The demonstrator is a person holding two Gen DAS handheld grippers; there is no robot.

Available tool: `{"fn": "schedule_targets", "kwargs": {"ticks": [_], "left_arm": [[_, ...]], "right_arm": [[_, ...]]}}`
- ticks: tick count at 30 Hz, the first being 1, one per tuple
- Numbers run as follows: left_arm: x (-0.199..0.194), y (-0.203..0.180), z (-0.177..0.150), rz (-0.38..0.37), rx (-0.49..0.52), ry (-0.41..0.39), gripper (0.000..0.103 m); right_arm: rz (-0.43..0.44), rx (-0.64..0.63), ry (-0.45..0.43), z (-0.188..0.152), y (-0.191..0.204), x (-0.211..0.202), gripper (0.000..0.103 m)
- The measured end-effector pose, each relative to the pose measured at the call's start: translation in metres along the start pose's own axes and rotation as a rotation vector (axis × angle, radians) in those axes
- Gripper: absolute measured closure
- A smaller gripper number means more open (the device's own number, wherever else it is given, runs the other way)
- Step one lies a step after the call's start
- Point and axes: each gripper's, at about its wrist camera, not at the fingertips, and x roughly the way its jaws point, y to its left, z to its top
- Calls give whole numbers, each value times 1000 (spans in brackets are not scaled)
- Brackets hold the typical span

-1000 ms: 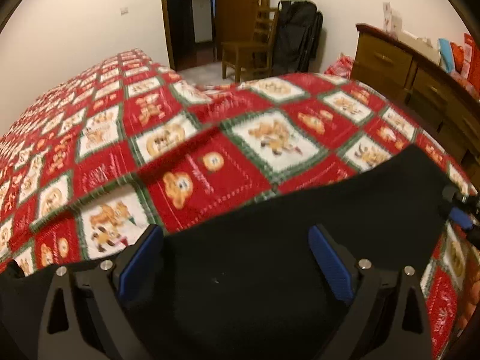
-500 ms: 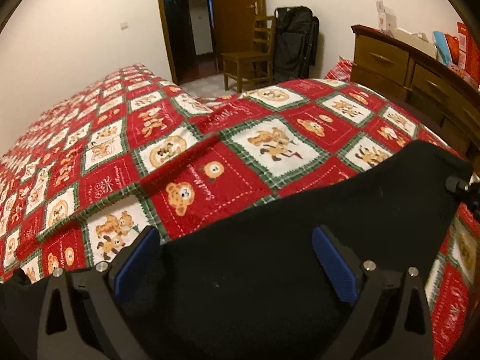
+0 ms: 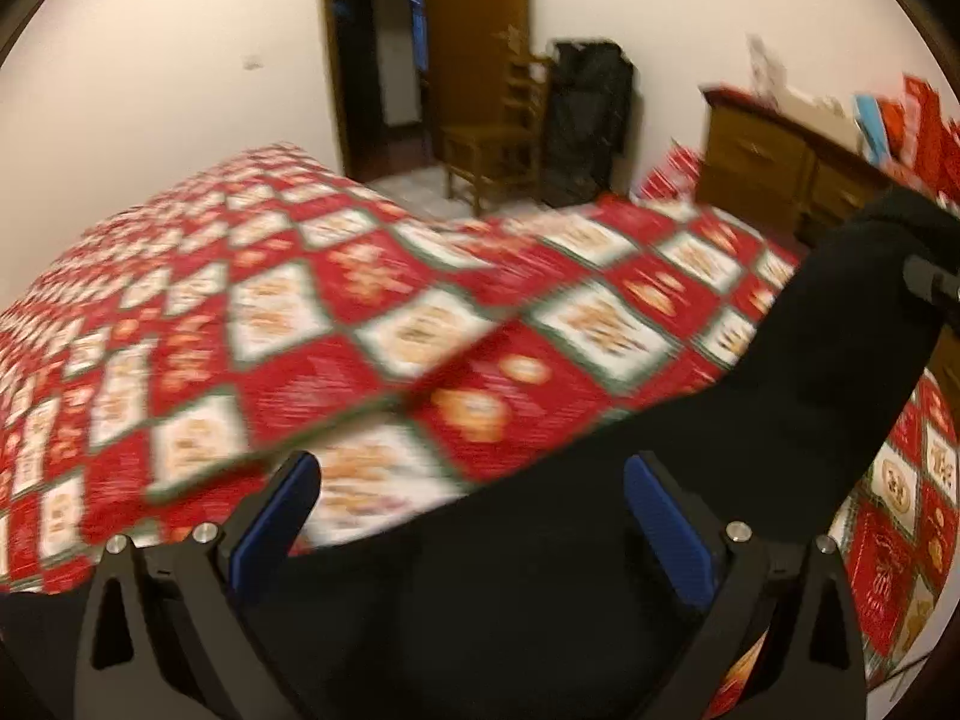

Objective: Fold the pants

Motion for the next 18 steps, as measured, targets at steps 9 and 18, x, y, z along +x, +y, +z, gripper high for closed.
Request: {"fn": "schedule_targets", "kwargs": {"ticks": [9,18], "left_arm": [[-49,152,-55,204,-304,-23,0],[-53,195,-97,261,-413,6,0]], "right_arm": [[204,-266,193,-77,130,82,94],[222,-603,263,-170,200,120,94]]}}
